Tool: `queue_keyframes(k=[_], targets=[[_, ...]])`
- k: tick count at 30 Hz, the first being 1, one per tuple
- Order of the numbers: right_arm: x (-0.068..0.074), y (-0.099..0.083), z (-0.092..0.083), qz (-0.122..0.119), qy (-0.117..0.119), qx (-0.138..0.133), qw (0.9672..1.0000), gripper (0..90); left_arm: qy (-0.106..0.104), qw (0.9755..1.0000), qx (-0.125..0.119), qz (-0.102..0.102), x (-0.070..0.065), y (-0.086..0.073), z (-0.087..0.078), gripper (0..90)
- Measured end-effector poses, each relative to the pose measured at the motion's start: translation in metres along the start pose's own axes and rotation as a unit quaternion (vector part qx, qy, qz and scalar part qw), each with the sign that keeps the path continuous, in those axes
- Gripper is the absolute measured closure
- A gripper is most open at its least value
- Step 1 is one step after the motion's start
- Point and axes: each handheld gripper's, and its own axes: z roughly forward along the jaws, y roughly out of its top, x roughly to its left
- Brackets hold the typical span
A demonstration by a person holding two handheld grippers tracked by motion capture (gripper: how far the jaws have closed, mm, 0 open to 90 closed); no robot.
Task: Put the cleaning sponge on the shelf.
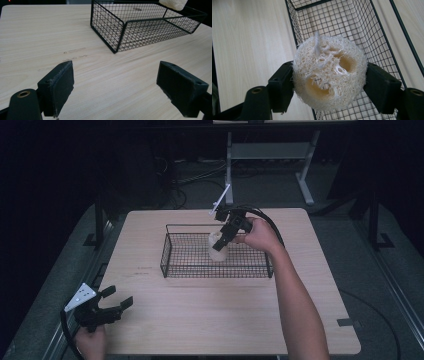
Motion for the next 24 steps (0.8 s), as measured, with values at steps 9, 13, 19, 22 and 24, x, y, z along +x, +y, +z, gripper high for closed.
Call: queue_keyframes(k=[9,13,19,22,24], targets=[[-0.011,0.001,0.009,0.016,-0.002,0.001,0.9999,28.6,0.0,1.0,-0.001,0.0,0.0,0.0,0.0,13.8],[-0.015,0.0,0.013,0.02,-0.007,0.003,0.9998,28.6,0.0,1.0,-0.003,-0.002,0.001,0.0,-0.001,13.8],[-0.021,-0.001,0.017,0.029,-0.011,0.003,0.9995,28.6,0.0,1.0,-0.001,0.002,0.001,0.0,-0.001,13.8],[-0.024,-0.001,0.02,0.032,-0.013,0.006,0.9994,28.6,-0.001,1.0,-0.002,-0.001,0.001,0.0,-0.001,13.8],[-0.024,0.0,0.022,0.033,-0.011,0.006,0.9994,28.6,0.0,1.0,-0.002,-0.002,0.001,0.0,-0.001,13.8]])
